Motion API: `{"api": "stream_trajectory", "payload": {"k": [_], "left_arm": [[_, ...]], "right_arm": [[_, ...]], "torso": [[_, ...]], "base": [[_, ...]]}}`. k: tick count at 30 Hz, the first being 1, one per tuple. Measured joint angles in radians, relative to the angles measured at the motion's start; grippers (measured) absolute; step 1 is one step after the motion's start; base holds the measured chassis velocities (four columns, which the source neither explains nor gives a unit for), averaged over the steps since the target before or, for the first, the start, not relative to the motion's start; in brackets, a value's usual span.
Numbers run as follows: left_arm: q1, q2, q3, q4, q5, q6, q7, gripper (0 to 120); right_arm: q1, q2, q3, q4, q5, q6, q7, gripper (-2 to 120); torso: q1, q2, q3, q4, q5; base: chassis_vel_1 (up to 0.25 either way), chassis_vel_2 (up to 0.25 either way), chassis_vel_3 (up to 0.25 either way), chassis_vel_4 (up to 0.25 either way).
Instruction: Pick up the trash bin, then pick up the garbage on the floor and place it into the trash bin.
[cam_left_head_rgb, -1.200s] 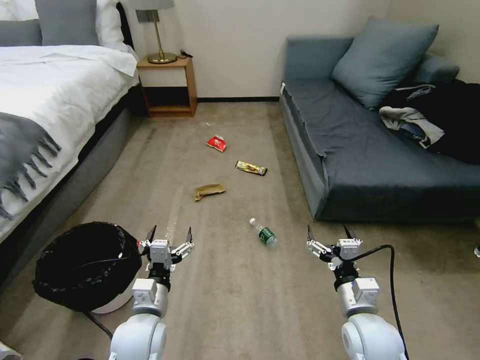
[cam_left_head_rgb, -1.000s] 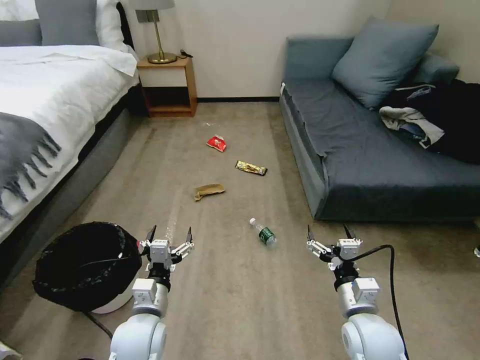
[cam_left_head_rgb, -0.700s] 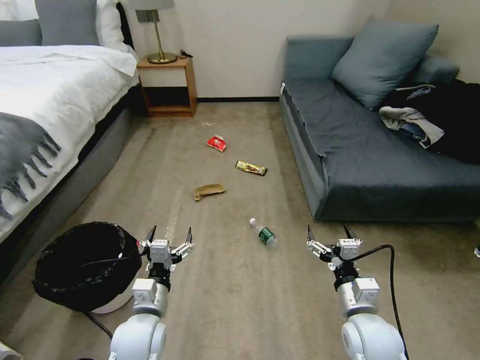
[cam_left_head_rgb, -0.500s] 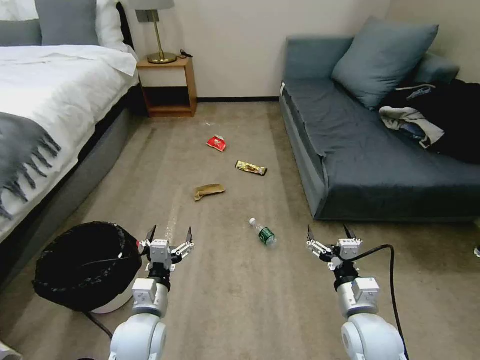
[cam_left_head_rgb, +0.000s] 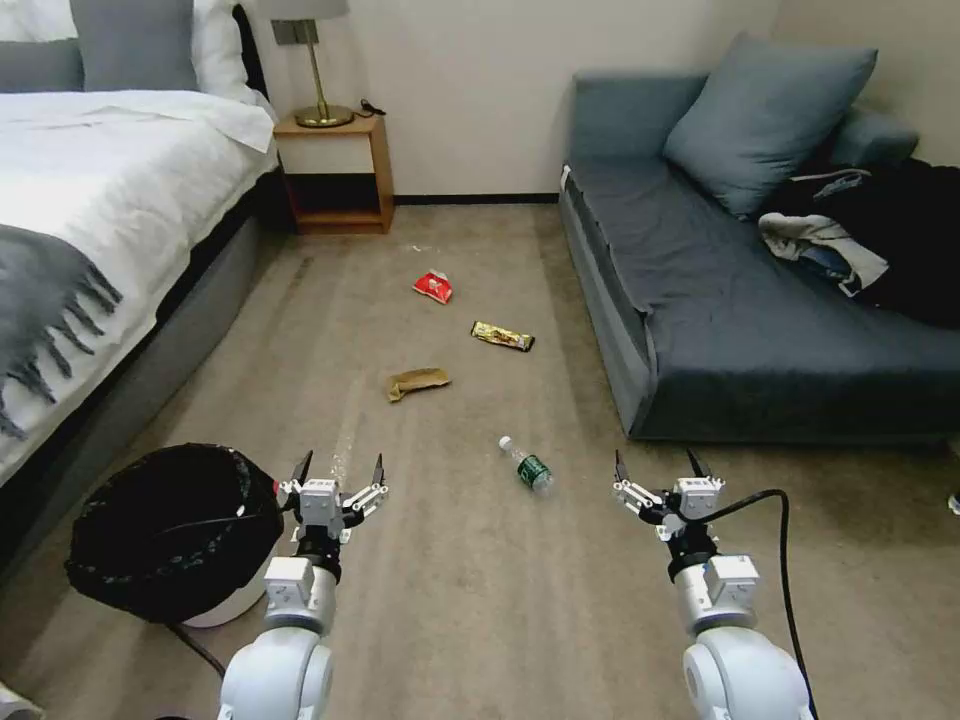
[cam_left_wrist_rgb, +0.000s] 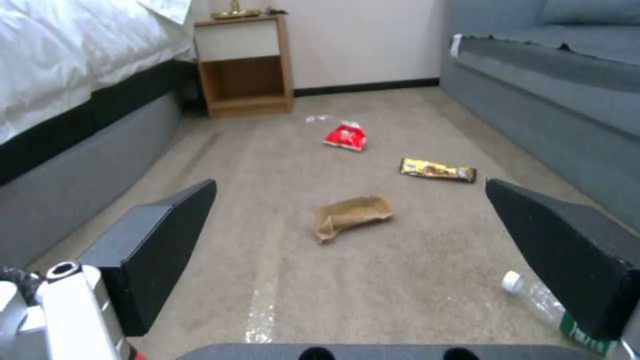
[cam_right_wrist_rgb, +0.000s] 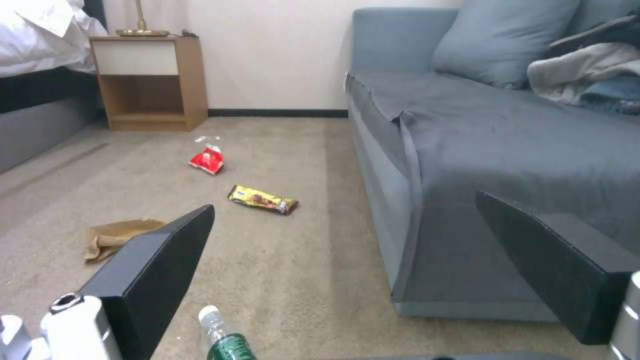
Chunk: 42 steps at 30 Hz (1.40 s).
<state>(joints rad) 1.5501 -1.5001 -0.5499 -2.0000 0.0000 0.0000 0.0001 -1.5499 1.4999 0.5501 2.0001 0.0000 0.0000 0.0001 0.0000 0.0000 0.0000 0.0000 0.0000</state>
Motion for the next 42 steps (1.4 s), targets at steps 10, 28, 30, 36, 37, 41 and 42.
{"api": "stream_trajectory", "payload": {"k": [10, 28, 30, 36, 37, 41, 42], "left_arm": [[0.000, 0.000, 0.000, 0.000, 0.000, 0.000, 0.000, 100], [0.000, 0.000, 0.000, 0.000, 0.000, 0.000, 0.000, 100], [0.001, 0.001, -0.001, -0.004, -0.003, -0.004, 0.000, 100], [0.041, 0.020, -0.042, -0.111, -0.142, -0.099, 0.010, 100], [0.041, 0.020, -0.042, -0.111, -0.142, -0.099, 0.010, 100], [0.082, 0.040, -0.084, -0.218, -0.284, -0.198, 0.023, 100], [0.082, 0.040, -0.084, -0.218, -0.284, -0.198, 0.023, 100]], "right_arm": [[0.000, 0.000, 0.000, 0.000, 0.000, 0.000, 0.000, 100], [0.000, 0.000, 0.000, 0.000, 0.000, 0.000, 0.000, 100], [-0.003, 0.000, -0.001, 0.003, 0.000, 0.006, 0.001, 100], [-0.095, 0.007, -0.031, 0.113, 0.018, 0.159, 0.062, 100], [-0.095, 0.007, -0.031, 0.113, 0.018, 0.159, 0.062, 100], [-0.179, 0.015, -0.059, 0.214, 0.037, 0.302, 0.120, 100], [-0.179, 0.015, -0.059, 0.214, 0.037, 0.302, 0.120, 100]], "torso": [[0.000, 0.000, 0.000, 0.0000, 0.0000], [0.000, 0.000, 0.000, 0.0000, 0.0000], [0.000, 0.000, 0.000, 0.0000, 0.0001], [0.000, 0.000, 0.000, 0.0001, -0.0002], [0.000, 0.000, 0.000, 0.0001, -0.0002], [0.000, 0.000, 0.000, 0.0001, -0.0001], [0.000, 0.000, 0.000, 0.0001, -0.0001]], "base": [[0.000, 0.000, 0.000, 0.000], [0.000, 0.000, 0.000, 0.000], [0.000, 0.000, 0.000, 0.000], [0.000, 0.000, 0.000, 0.000], [0.000, 0.000, 0.000, 0.000], [0.000, 0.000, 0.000, 0.000], [0.000, 0.000, 0.000, 0.000]]}}
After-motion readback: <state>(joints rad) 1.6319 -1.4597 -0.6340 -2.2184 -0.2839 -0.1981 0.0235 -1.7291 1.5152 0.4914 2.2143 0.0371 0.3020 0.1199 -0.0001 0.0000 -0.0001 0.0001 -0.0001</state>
